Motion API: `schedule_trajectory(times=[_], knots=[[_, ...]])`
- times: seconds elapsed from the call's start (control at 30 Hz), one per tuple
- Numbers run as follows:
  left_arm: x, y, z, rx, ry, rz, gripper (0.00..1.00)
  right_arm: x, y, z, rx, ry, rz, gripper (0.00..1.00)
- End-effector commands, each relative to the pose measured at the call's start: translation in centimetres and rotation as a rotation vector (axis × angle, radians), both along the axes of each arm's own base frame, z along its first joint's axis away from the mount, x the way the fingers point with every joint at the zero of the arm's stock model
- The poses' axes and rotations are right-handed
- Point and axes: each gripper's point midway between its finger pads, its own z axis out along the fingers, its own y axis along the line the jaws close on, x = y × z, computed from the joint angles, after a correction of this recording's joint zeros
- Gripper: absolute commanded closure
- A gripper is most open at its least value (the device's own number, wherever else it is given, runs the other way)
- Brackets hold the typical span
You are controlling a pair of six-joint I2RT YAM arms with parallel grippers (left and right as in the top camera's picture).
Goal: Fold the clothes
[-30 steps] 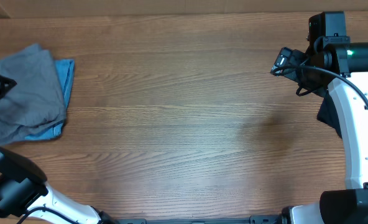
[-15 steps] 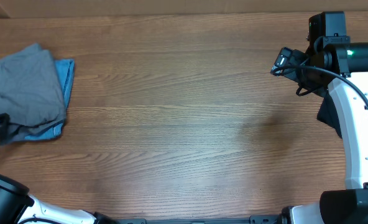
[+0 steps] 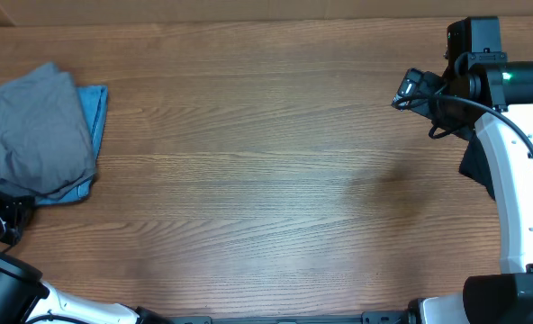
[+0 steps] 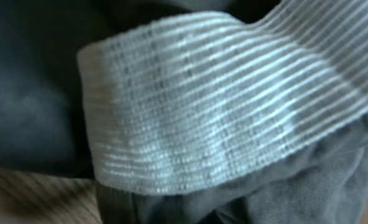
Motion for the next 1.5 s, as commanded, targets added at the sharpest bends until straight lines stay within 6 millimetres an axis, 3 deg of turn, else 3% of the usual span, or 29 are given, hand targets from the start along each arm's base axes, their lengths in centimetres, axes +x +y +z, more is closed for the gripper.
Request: schedule_trajectory(times=[0.0,0.1,0.2,0.3,0.4,0.57,0.73,1.0,1.17,1.23,1.3,1.47], knots=[[1.1,-0.1,3.5,-0.039,-0.097,0.019,0.96,0.1,0.0,0.0,0.004,-0.002,-0.005,0.0],[1.2,0.3,7.9,0.031,-0.111,0.052,0.96,0.1,0.0,0.0,0.004,-0.002,-0.005,0.0],[1.3,0.1,13.7,0.153,-0.175,0.072,0.96,0.1,0.0,0.0,0.004,-0.002,-0.005,0.0],[1.7,-2.0,19.7,0.271,-0.26,0.043,0.96,0.1,0.0,0.0,0.004,-0.002,-0.005,0.0],[3.2,-4.7,22.4,0.336,-0.28,0.007,0.95,0.1,0.0,0.0,0.004,-0.002,-0.005,0.0],[6.8,-8.6,20.7,0.397,-0.242,-0.162,0.91,0.1,0.0,0.0,0.004,-0.002,-0.005,0.0],[9.1,-10.5,16.1,0.319,-0.188,-0.276,0.92,0.1,0.0,0.0,0.004,-0.002,-0.005,0.0],[8.0,-11.7,4.7,0.039,0.037,-0.313,0.96,0.1,0.0,0.0,0.004,-0.002,-0.005,0.0],[7.3,-12.3,1.1,0.026,0.08,-0.409,0.96,0.1,0.0,0.0,0.004,-0.002,-0.005,0.0],[7.1,-12.2,1.1,0.01,0.063,-0.41,0.96,0.1,0.0,0.0,0.004,-0.002,-0.005,0.0],[7.8,-12.4,2.8,-0.031,-0.037,-0.411,0.96,0.1,0.0,0.0,0.004,-0.002,-0.005,0.0],[8.7,-12.3,10.9,-0.074,-0.335,-0.408,0.96,0.1,0.0,0.0,0.004,-0.002,-0.005,0.0]])
